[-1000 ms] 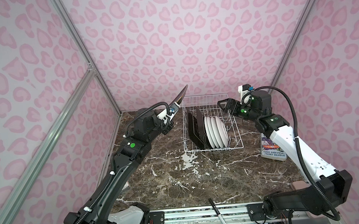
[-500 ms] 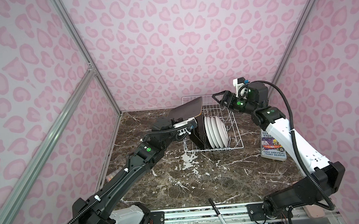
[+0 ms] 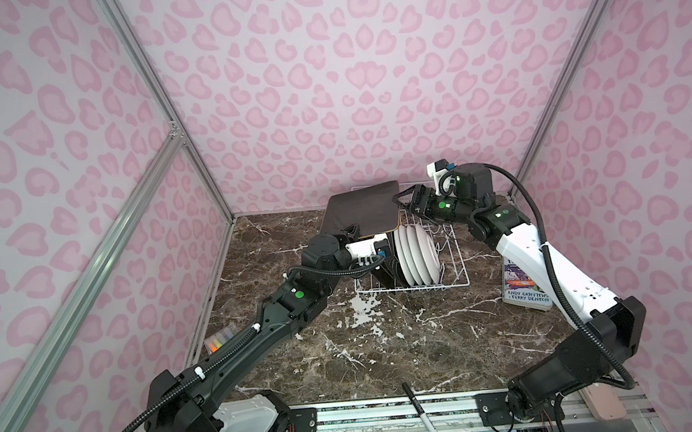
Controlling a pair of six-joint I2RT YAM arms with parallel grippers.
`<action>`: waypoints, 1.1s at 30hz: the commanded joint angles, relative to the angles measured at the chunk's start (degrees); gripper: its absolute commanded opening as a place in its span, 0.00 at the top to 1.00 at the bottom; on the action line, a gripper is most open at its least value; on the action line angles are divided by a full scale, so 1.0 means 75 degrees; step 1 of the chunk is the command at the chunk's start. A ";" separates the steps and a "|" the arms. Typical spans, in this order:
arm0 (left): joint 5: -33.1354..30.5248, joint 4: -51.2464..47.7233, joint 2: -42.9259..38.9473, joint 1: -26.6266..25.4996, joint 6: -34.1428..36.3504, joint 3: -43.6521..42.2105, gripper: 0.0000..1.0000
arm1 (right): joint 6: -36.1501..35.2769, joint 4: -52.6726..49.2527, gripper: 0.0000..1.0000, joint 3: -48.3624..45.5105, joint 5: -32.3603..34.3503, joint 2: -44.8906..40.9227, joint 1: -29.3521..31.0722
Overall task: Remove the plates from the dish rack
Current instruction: 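Swing the dark plate toward the right gripper while the right gripper reaches in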
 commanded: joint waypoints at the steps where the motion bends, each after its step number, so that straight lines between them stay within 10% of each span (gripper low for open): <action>1: -0.0189 0.1532 -0.0038 -0.0043 0.0076 -0.0012 0.97 | 0.0076 -0.0124 0.18 0.0054 -0.0055 0.0117 0.0043; 33: -0.0201 0.1917 -0.0077 -0.0215 0.0516 -0.0621 0.97 | 0.0806 -0.0287 0.58 0.0355 -0.0566 0.0918 0.0709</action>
